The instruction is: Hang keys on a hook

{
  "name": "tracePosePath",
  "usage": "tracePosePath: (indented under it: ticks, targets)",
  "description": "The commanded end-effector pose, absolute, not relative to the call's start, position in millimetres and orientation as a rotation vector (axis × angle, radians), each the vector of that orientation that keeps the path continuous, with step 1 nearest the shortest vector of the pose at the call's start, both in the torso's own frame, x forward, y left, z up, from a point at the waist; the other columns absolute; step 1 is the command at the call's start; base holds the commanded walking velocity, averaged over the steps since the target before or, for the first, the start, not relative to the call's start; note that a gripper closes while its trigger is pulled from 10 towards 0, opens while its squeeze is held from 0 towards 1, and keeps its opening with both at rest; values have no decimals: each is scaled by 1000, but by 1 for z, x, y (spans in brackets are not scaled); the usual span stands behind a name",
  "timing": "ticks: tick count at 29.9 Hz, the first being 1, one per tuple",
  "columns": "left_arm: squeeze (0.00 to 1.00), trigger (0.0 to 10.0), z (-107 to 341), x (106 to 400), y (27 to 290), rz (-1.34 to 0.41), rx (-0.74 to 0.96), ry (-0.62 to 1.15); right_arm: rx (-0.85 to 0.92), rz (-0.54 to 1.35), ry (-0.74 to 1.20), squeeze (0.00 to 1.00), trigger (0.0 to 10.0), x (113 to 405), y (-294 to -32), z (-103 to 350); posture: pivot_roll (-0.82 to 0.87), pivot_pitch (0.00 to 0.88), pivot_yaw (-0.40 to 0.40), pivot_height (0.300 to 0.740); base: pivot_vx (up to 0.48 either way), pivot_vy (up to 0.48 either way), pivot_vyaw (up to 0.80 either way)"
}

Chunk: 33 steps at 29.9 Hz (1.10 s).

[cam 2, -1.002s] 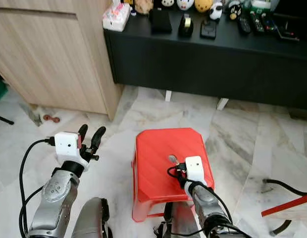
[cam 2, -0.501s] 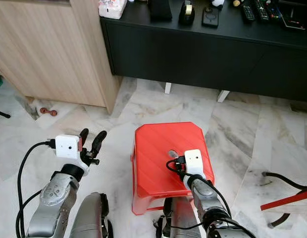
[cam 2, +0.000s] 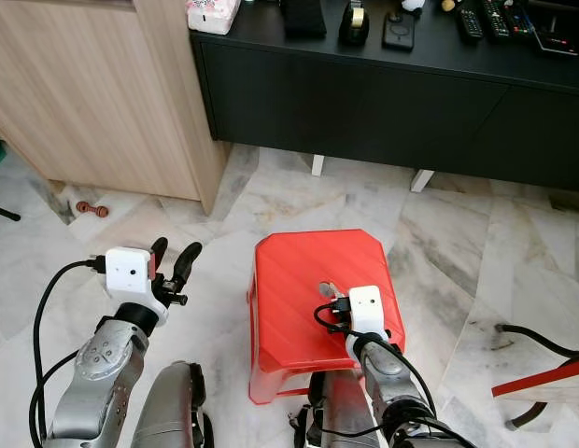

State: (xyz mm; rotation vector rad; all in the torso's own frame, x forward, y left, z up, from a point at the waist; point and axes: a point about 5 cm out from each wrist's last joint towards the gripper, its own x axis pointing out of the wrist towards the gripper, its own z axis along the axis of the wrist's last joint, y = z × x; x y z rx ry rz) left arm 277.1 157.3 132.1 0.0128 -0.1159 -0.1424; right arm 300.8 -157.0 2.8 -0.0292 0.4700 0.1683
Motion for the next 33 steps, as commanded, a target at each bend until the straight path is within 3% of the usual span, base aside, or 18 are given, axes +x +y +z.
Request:
tracePosePath:
  ticks: [1, 20, 33]
  targets:
    - [0, 10000, 126, 276, 158, -144, 9, -89, -3, 147, 552, 0, 0, 287, -160, -12, 220, 279, -70, 610, 0, 0, 0]
    - [0, 10000, 123, 290, 157, -143, 9, -91, 35, 95, 424, 0, 0, 307, -166, 10, 187, 207, -83, 610, 0, 0, 0]
    - [0, 10000, 111, 299, 165, -123, 9, -74, 74, 48, 128, 0, 0, 325, -178, 52, 149, 128, -85, 610, 0, 0, 0]
